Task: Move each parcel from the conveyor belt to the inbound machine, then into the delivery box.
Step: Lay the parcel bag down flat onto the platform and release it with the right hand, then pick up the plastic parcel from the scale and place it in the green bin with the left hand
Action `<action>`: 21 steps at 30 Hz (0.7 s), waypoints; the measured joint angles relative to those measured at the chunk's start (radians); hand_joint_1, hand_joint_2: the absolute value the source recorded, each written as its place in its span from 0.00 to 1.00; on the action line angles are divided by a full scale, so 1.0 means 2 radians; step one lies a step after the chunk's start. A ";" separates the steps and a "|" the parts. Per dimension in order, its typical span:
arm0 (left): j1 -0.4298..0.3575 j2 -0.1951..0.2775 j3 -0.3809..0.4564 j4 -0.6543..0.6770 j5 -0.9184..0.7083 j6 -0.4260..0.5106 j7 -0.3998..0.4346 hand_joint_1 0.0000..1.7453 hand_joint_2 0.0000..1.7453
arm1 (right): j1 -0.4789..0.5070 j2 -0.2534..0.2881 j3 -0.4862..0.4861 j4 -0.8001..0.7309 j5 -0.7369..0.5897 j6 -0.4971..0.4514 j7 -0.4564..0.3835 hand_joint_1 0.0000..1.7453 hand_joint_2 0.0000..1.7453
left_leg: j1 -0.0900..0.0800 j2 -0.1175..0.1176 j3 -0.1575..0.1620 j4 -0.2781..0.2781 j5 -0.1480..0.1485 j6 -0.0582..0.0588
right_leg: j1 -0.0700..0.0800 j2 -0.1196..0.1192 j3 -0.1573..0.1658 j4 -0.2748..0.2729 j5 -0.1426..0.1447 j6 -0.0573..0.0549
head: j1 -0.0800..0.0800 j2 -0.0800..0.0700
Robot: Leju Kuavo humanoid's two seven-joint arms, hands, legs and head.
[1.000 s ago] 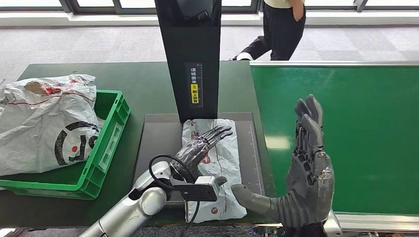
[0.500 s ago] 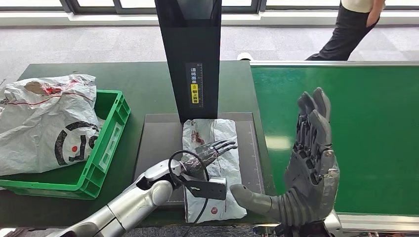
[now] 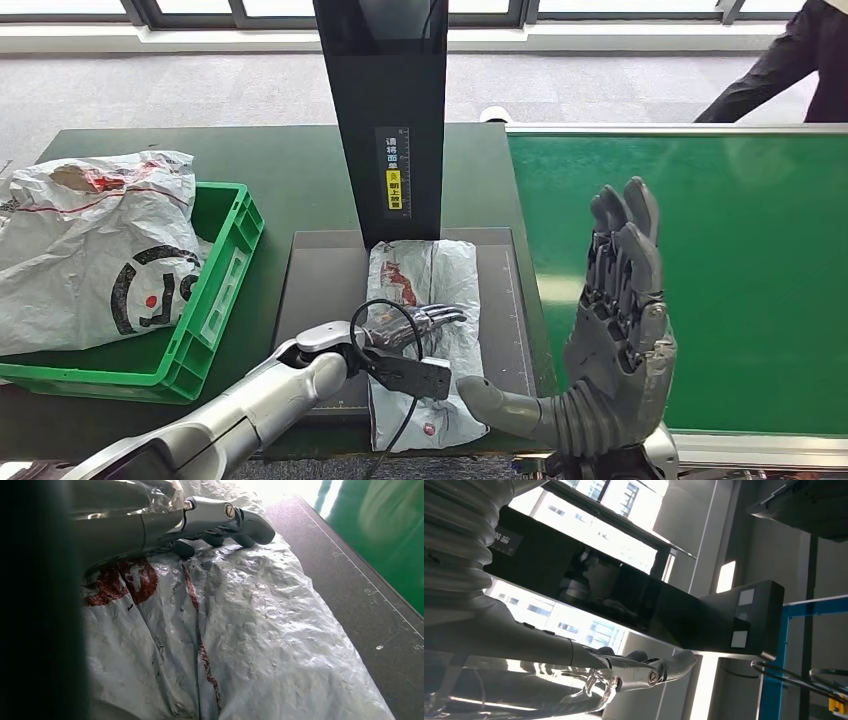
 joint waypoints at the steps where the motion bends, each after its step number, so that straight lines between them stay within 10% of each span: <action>1: -0.001 0.000 -0.001 0.003 0.000 0.000 0.000 0.00 1.00 | -0.001 0.000 0.000 0.000 0.000 0.000 0.000 0.00 1.00 | 0.000 0.000 0.000 0.000 0.000 0.000 | 0.000 0.000 0.000 0.000 0.000 0.000 | 0.000 0.000; 9: -0.007 -0.004 -0.003 0.018 0.004 -0.007 -0.001 0.00 1.00 | -0.004 -0.002 0.004 0.002 -0.002 -0.001 -0.001 0.00 1.00 | 0.000 0.000 0.000 0.000 0.000 0.000 | 0.000 0.000 0.000 0.000 0.000 0.000 | 0.000 0.000; 13: -0.013 -0.004 -0.004 0.027 0.010 -0.030 -0.010 0.96 1.00 | -0.008 -0.004 0.008 0.005 -0.006 -0.005 -0.002 0.00 1.00 | 0.000 0.000 0.000 0.000 0.000 0.000 | 0.000 0.000 0.000 0.000 0.000 0.000 | 0.000 0.000; 21: -0.030 -0.003 -0.006 0.034 0.002 -0.028 -0.034 1.00 1.00 | -0.024 -0.012 0.024 0.020 -0.014 -0.030 -0.010 0.00 1.00 | 0.000 0.000 0.000 0.000 0.000 0.000 | 0.000 0.000 0.001 0.000 0.000 0.000 | 0.000 0.000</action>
